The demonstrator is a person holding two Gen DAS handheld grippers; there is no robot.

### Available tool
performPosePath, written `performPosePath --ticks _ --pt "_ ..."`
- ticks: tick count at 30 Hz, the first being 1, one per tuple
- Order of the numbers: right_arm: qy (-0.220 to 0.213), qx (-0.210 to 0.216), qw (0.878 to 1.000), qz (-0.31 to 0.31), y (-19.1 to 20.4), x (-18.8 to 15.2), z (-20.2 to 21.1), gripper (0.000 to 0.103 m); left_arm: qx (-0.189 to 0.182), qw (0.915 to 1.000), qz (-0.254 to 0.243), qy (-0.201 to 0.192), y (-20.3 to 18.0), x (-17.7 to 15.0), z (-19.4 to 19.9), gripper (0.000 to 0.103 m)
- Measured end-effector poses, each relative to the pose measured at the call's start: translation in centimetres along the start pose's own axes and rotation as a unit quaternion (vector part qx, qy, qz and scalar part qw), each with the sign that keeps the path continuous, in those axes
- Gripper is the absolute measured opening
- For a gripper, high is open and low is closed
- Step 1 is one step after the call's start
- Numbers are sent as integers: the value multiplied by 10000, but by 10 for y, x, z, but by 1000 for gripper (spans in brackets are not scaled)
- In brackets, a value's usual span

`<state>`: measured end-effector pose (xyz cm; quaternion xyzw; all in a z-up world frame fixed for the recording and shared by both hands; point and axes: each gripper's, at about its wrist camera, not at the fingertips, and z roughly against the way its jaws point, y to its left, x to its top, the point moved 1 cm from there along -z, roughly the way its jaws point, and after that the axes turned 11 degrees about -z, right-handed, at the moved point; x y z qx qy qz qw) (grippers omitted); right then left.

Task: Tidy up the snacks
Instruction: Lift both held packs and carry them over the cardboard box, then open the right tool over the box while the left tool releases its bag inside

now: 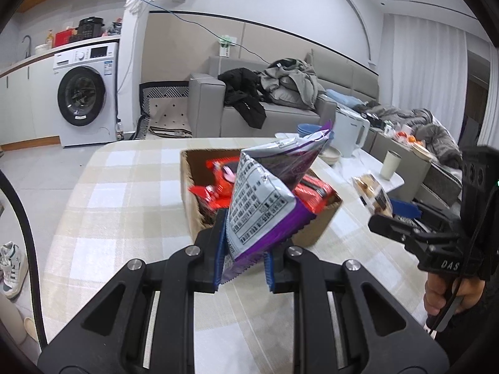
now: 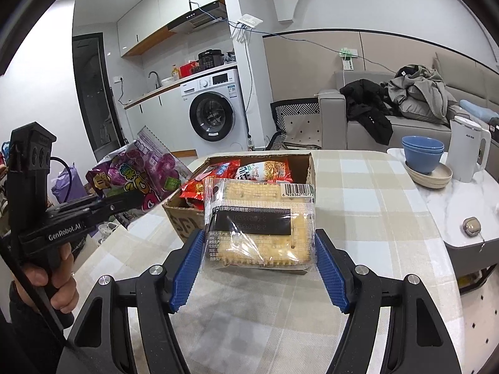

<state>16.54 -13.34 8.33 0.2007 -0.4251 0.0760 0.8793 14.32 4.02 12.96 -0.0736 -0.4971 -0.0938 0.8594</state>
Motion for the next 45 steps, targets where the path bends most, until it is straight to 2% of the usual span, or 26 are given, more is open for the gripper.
performPosePath --ticks 11,17,29,45 --pt "-182 -147 9995 196 16 18 -13 71 350 9988 337 46 33 24 -26 17" --pt "-241 -116 9996 133 13 26 -20 71 375 9983 433 101 43 28 -43 17" --pt "1 -48 9993 -363 1 53 -40 70 439 9981 391 171 49 37 -75 17" --pt "325 -213 9992 -30 18 45 -77 71 650 9972 125 336 45 38 -131 17"
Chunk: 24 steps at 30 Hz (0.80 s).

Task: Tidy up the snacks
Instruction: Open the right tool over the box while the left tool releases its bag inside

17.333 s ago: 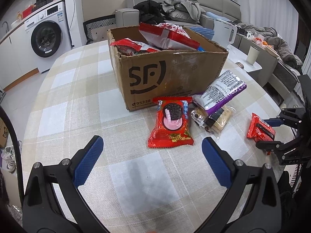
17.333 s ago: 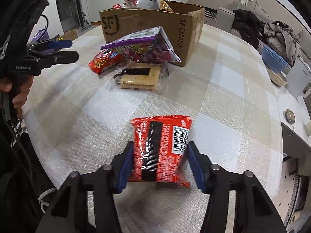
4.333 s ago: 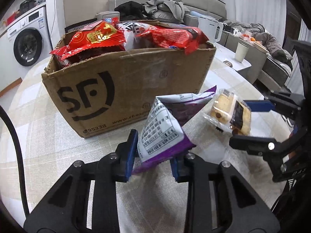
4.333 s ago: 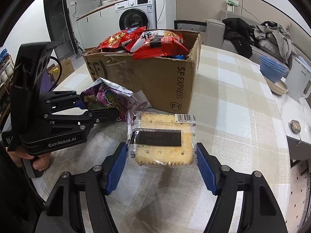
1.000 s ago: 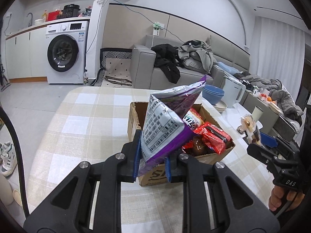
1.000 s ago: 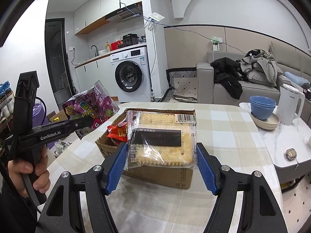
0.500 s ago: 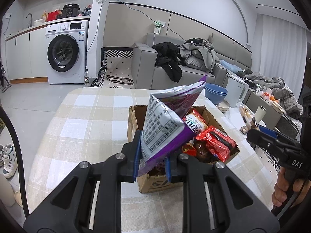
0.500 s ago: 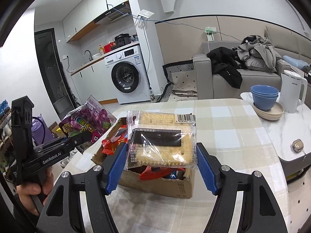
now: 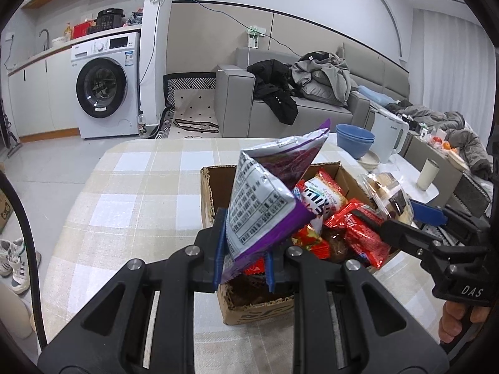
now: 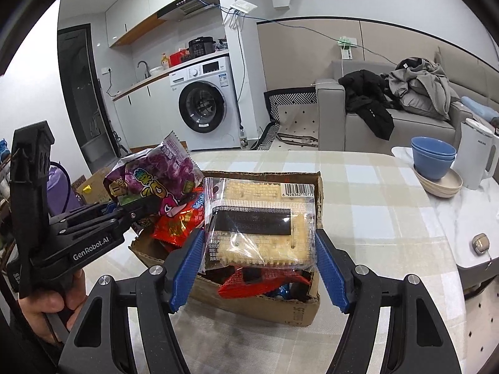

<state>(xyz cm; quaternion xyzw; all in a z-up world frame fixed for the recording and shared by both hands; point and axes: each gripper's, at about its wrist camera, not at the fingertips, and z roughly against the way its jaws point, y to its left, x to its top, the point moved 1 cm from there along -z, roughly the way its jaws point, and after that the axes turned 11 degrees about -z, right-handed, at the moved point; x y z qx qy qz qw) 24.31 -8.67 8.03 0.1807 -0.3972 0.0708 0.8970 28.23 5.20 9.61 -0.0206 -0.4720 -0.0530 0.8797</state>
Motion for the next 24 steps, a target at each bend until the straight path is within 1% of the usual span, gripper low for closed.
performPosePath --ticks 6,13,18,24 --pt "57 -169 9998 134 4 1 -14 71 119 9998 -168 39 -7 1 -11 17" --pt "134 -260 9992 283 8 1 -25 71 89 9999 -47 115 -4 5 -29 17" --pt "113 -342 9985 408 11 3 -31 71 243 9990 -339 165 -11 5 -42 17" --pt "133 -337 9983 446 14 5 -39 71 167 9989 -365 230 -12 6 -53 17"
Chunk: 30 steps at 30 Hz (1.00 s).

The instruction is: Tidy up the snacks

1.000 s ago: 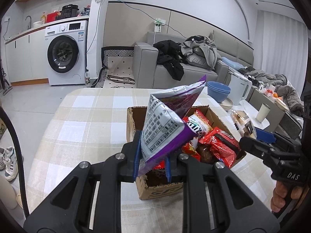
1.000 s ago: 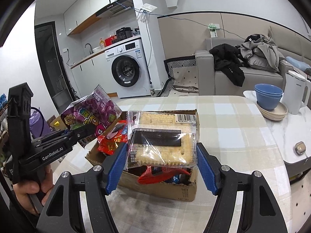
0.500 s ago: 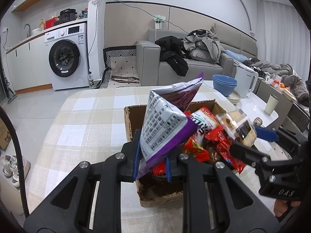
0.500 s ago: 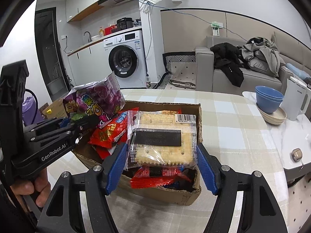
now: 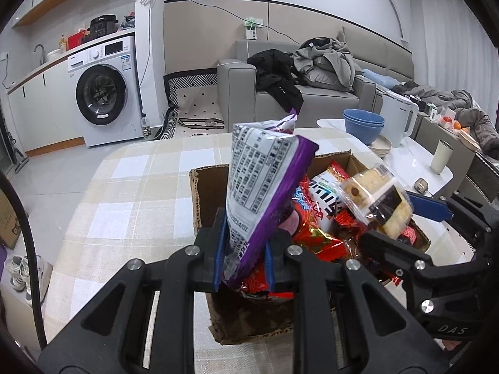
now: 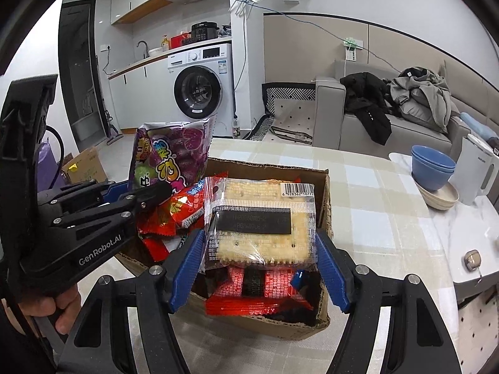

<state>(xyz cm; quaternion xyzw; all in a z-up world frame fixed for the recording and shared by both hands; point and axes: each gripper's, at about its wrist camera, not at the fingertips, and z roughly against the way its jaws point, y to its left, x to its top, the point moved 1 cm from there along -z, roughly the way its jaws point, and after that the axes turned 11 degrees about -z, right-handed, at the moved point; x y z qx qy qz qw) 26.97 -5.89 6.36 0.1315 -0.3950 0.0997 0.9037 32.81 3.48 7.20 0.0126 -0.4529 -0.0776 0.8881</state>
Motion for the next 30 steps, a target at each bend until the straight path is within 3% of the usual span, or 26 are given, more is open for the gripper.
performPosePath --ticks 6,11,15,21,24,26,27,30 --pt "61 23 10000 -19 -1 3 -9 71 -198 9995 45 254 4 -1 -25 16" --pt "70 -4 9999 76 -2 3 -13 71 -93 9990 -320 306 -6 -3 -36 16" --pt "75 -21 9999 93 -5 5 -14 72 -189 9989 -302 316 -8 -6 -35 16" --pt "-177 40 9997 157 -8 3 -1 84 -265 9989 -254 305 -6 -7 -26 21" --pt "-210 31 9996 166 -11 4 3 87 -315 9989 -213 257 -4 -10 -19 27" --pt "-225 27 9997 132 -13 3 6 93 -311 9991 -184 201 -2 -11 -12 41" --pt "-217 33 9997 105 -15 3 7 95 -372 9991 -152 160 -1 -12 -8 43" --pt "-258 116 9996 -5 -21 2 13 100 -697 9975 -34 72 2 -14 3 59"
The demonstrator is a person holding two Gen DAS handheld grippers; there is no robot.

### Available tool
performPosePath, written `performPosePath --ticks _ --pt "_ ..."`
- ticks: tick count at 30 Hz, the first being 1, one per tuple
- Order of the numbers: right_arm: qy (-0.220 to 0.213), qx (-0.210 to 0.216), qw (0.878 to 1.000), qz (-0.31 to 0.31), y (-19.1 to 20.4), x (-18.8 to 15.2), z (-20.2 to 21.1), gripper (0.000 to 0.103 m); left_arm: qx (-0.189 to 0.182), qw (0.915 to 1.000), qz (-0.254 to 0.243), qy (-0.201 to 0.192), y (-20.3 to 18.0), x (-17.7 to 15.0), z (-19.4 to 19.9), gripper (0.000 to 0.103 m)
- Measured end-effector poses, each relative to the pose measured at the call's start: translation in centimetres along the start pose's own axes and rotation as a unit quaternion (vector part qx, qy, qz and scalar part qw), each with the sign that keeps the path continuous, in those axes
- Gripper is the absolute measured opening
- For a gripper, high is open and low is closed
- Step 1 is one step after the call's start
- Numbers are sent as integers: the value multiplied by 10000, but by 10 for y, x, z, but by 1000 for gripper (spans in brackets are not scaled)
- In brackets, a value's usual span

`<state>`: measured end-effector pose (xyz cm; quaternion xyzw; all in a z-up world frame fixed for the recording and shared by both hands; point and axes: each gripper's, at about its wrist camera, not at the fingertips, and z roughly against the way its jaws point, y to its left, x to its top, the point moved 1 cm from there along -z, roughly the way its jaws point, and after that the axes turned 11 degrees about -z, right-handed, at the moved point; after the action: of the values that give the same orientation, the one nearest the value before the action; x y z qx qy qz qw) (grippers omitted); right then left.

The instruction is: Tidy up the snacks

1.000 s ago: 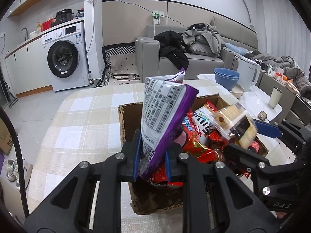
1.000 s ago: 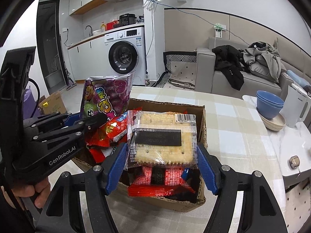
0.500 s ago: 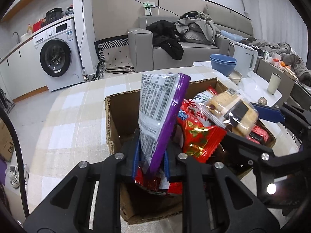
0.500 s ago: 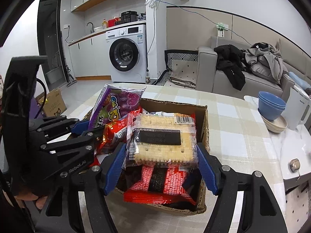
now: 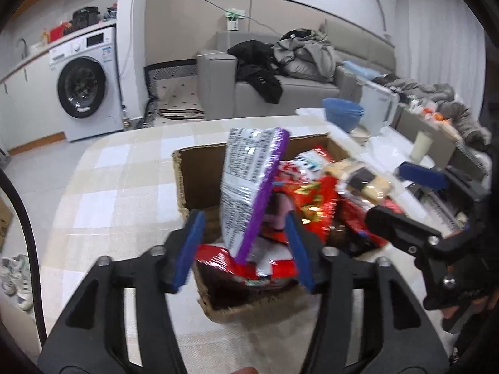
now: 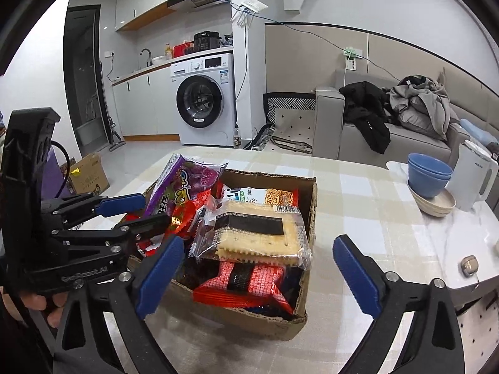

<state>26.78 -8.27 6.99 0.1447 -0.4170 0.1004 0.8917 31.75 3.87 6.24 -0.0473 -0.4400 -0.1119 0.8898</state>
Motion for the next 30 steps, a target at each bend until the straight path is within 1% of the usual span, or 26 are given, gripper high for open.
performPosePath --ticks 2,3,4,5,7,10,16,24,28,30 --pt "-45 78 9999 -63 -2 -1 5 102 -155 9999 3 -60 0 -3 9 79" --pt "-65 114 9999 -84 -4 -2 8 102 -119 9999 -38 -104 -2 -5 14 85" --pt "-88 134 9998 -100 -5 -3 10 102 9 9998 -99 -157 -4 -6 20 92" --pt "-145 149 9997 -121 -6 -4 14 102 111 9996 -152 -210 -7 -7 25 97" --pt "-236 198 9994 -170 -8 -6 20 103 204 9992 -146 -314 -9 -11 36 102" --pt "-386 310 9984 -278 -13 -9 32 103 164 9991 -62 -388 -7 -18 51 102" --pt "-637 483 9958 -446 -19 -18 51 103 294 9987 -15 -423 -3 -42 77 102" --pt "-680 592 9948 -465 -20 -40 62 103 375 9981 143 -468 6 -83 103 102" --pt "-671 631 9946 -473 -21 -53 64 103 463 9977 122 -490 6 -97 110 102" --pt "-702 641 9944 -470 -21 -60 66 103 472 9973 143 -546 4 -99 111 102"
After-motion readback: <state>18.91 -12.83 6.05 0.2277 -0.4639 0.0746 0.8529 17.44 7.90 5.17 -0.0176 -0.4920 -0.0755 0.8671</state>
